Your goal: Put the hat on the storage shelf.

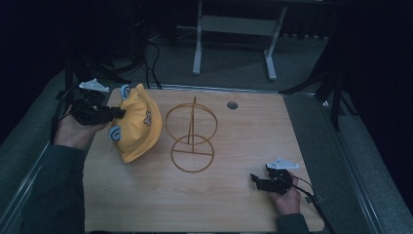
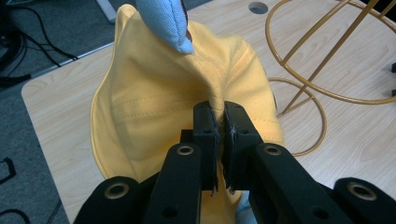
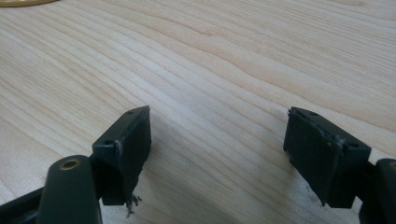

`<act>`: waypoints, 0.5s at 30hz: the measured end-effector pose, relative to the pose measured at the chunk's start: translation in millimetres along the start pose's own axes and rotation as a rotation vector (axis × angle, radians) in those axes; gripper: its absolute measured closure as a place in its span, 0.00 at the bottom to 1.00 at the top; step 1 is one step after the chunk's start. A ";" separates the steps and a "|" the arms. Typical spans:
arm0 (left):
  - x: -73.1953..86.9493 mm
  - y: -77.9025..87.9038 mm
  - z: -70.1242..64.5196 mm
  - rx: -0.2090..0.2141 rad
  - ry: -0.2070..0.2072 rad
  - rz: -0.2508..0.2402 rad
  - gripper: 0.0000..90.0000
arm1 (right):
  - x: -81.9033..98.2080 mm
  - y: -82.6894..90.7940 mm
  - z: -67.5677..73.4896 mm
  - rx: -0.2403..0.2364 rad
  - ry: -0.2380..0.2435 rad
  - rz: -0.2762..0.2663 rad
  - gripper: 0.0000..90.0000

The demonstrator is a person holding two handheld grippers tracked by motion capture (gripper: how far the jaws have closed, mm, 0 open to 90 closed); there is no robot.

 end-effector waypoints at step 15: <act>-6.0 10.7 -0.3 0.013 -0.028 -0.021 0.94 | 0.0 0.1 0.0 0.000 0.000 0.001 0.26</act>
Point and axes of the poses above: each handheld gripper's, and its own axes: y roughly backward along the jaws, x roughly out of its underside, z roughly to its left, the point moved 7 cm from there along -y, roughly forward along the jaws, and after that the axes turned 10 degrees about -x, right-handed, at the moved point
